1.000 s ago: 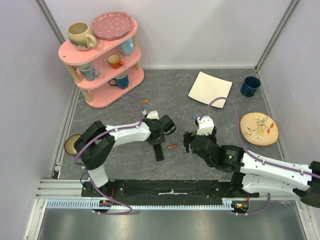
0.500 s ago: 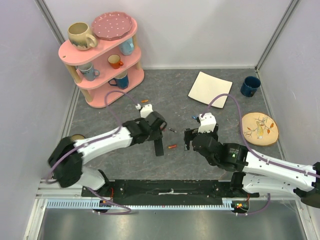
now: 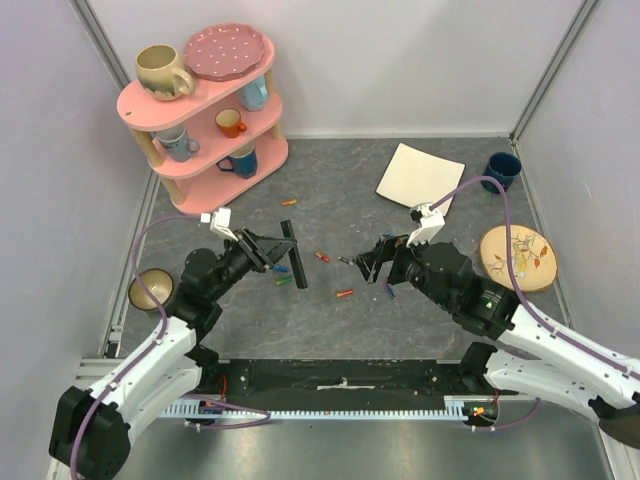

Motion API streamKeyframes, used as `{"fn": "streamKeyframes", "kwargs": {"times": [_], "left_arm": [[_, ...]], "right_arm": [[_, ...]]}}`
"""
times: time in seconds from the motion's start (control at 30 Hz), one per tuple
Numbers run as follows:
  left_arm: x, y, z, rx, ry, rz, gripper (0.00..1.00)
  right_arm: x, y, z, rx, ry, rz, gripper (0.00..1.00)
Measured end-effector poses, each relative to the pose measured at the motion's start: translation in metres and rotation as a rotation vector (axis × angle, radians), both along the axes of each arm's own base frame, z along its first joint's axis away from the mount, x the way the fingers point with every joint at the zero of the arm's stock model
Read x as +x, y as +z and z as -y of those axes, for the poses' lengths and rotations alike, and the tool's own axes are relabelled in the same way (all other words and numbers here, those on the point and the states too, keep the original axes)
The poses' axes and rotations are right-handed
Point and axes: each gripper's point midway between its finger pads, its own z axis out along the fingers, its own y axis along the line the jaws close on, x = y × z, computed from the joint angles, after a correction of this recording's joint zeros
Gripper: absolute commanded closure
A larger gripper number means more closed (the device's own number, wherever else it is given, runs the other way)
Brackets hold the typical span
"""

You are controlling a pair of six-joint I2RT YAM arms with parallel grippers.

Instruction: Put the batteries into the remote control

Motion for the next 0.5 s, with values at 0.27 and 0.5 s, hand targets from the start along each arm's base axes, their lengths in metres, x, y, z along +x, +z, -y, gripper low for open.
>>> {"fn": "streamKeyframes", "kwargs": {"times": [0.27, 0.5], "left_arm": [[-0.025, 0.032, 0.017, -0.263, -0.258, 0.143, 0.98], [-0.029, 0.023, 0.031, -0.374, -0.387, 0.001, 0.98]], "right_arm": [[-0.023, 0.017, -0.057, 0.297, 0.323, -0.012, 0.02], [-0.043, 0.018, -0.085, 0.420, 0.495, -0.031, 0.02]]}}
